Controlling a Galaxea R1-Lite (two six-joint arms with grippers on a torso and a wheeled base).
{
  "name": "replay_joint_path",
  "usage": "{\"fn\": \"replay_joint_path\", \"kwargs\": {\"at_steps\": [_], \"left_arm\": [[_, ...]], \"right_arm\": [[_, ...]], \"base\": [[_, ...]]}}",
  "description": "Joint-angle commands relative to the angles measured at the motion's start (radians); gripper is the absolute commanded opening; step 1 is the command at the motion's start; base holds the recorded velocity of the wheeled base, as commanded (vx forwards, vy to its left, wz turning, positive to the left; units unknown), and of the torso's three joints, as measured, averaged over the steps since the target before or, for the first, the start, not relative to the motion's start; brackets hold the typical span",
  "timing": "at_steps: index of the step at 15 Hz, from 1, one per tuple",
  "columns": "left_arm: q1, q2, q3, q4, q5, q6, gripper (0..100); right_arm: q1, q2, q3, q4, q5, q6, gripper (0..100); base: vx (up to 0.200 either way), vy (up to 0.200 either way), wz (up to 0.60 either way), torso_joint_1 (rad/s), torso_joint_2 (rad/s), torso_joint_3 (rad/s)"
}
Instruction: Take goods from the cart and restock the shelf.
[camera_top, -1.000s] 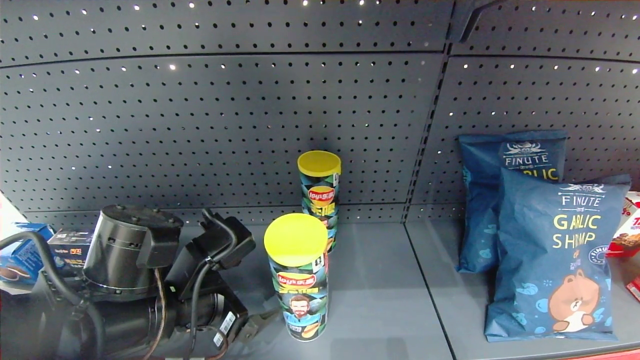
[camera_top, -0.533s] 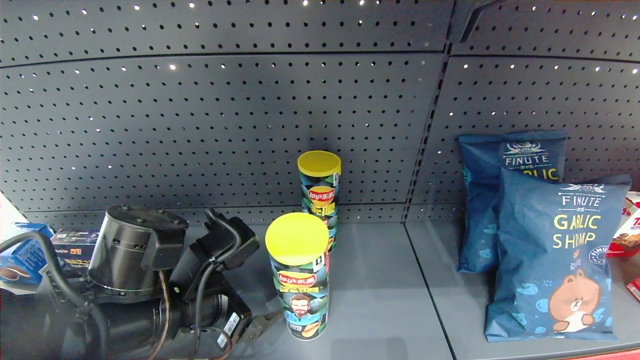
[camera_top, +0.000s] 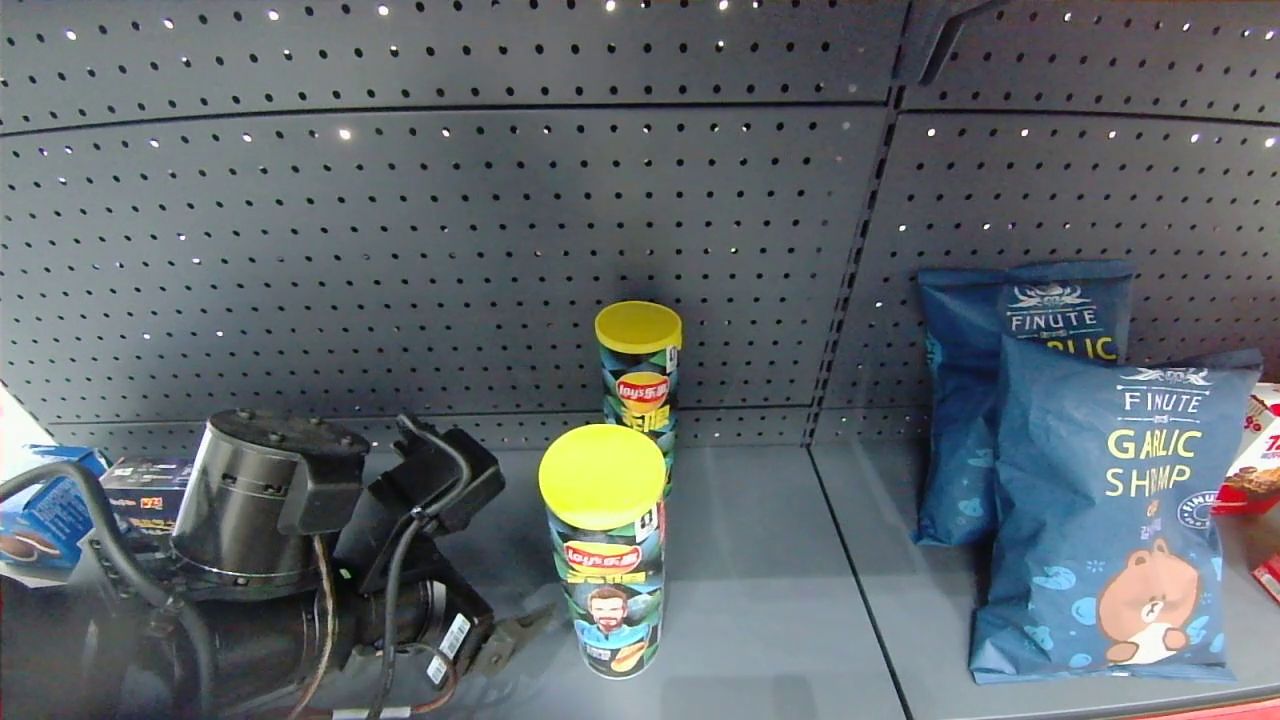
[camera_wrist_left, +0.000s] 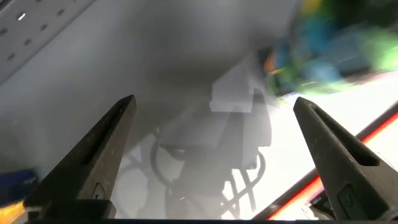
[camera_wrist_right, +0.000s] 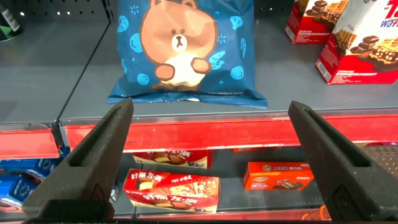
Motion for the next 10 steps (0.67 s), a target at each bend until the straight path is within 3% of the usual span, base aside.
{"fn": "replay_joint_path", "kwargs": {"at_steps": [1, 10], "left_arm": [[0.027, 0.001, 0.006, -0.003, 0.0, -0.002, 100], [0.01, 0.062, -0.049, -0.038, 0.0, -0.01, 100]], "right_arm": [[0.0, 0.001, 0.0, 0.0, 0.0, 0.0, 100], [0.0, 0.001, 0.0, 0.0, 0.0, 0.0, 100]], "base": [[0.0, 0.0, 0.0, 0.0, 0.0, 0.0], [0.0, 0.0, 0.0, 0.0, 0.0, 0.0]]}}
